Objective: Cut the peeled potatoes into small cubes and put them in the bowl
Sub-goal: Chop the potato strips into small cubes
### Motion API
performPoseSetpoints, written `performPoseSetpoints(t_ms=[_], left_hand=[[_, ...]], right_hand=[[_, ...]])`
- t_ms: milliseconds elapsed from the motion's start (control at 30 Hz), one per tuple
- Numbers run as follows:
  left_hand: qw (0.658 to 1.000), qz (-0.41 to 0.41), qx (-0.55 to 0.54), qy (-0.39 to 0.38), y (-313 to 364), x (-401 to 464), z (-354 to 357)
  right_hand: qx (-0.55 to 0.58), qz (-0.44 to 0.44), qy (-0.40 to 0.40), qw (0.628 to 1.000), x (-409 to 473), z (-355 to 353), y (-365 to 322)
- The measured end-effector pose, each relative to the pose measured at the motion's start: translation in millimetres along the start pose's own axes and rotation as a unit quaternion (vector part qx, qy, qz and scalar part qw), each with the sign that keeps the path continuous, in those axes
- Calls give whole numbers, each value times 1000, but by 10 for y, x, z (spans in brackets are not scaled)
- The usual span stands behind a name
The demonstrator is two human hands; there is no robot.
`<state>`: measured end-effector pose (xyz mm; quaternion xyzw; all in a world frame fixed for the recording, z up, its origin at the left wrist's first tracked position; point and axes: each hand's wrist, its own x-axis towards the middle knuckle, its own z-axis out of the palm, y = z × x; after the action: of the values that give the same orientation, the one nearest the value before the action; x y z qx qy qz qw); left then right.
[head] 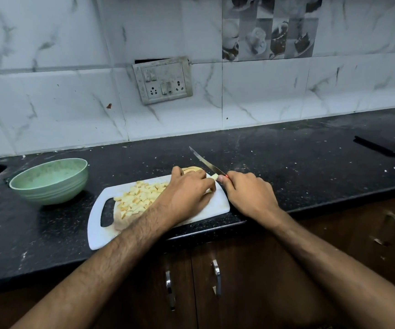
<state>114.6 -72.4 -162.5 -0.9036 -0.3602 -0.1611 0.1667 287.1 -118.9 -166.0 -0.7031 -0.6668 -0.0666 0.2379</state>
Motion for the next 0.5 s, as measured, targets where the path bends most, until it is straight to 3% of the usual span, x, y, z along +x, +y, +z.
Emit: performPoseSetpoints(t_ms=[133, 333, 500], left_hand=[[1000, -8, 16, 6, -28, -49, 2], [990, -36, 134, 10, -185, -127, -106], [987, -66, 146, 30, -364, -114, -213]], right_hand=[[-30, -29, 30, 999, -51, 38, 15], [-49, -35, 41, 997, -74, 54, 16], [-49, -29, 42, 997, -82, 47, 0]])
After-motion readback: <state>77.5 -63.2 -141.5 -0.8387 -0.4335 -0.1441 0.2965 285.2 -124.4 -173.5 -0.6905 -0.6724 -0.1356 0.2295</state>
